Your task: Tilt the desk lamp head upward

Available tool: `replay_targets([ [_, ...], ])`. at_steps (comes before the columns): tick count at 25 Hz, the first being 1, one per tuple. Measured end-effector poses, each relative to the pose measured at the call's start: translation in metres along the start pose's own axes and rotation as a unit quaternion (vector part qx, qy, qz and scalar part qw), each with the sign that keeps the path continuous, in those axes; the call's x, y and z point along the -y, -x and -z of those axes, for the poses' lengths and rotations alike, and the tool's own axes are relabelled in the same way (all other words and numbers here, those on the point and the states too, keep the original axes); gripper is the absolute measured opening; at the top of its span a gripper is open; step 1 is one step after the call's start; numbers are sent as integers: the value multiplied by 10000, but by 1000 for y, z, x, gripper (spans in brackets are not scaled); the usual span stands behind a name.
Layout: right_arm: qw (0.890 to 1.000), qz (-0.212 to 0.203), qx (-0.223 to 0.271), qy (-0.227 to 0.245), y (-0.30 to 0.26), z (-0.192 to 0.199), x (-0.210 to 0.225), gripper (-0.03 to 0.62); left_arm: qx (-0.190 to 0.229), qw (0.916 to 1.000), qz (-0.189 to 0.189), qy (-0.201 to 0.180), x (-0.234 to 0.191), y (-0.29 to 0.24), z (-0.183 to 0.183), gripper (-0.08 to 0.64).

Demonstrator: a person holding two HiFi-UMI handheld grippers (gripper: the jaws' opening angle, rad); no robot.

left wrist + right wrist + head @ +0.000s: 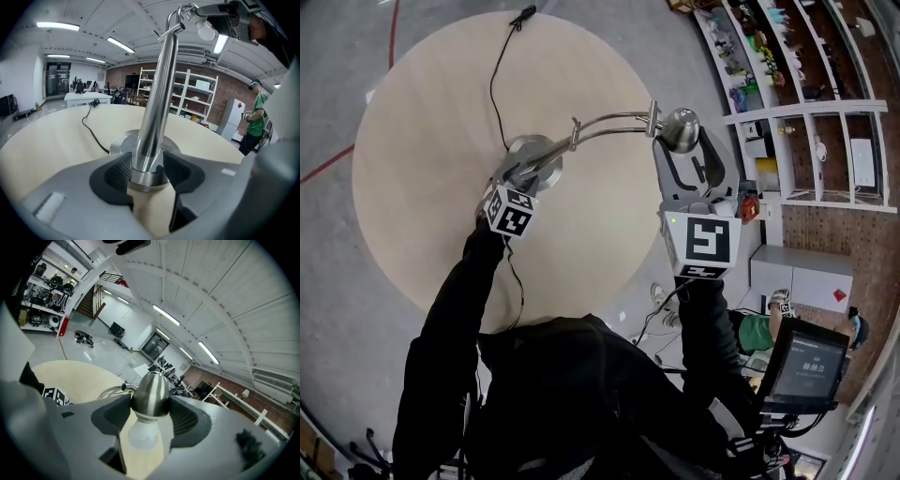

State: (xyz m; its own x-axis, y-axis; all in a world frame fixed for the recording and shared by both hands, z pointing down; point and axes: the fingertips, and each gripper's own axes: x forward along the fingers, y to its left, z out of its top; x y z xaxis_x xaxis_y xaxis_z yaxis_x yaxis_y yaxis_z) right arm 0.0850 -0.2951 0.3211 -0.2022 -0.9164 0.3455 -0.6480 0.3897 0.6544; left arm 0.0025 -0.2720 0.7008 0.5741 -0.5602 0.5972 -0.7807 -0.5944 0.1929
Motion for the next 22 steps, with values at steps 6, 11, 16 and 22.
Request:
replay_targets([
  [6, 9998, 0, 76, 189, 0, -9, -3, 275, -1, 10000, -27, 71, -1, 4, 3, 218],
  [11, 9996, 14, 133, 259, -3, -17, -6, 275, 50, 9999, 6, 158, -3, 6, 4, 218],
  [16, 9993, 2, 177, 341, -4, -24, -9, 275, 118, 9999, -12, 101, -5, 9, 5, 216],
  [22, 9981, 19, 295, 539, -7, -30, -13, 275, 198, 9996, -1, 217, -8, 6, 4, 206],
])
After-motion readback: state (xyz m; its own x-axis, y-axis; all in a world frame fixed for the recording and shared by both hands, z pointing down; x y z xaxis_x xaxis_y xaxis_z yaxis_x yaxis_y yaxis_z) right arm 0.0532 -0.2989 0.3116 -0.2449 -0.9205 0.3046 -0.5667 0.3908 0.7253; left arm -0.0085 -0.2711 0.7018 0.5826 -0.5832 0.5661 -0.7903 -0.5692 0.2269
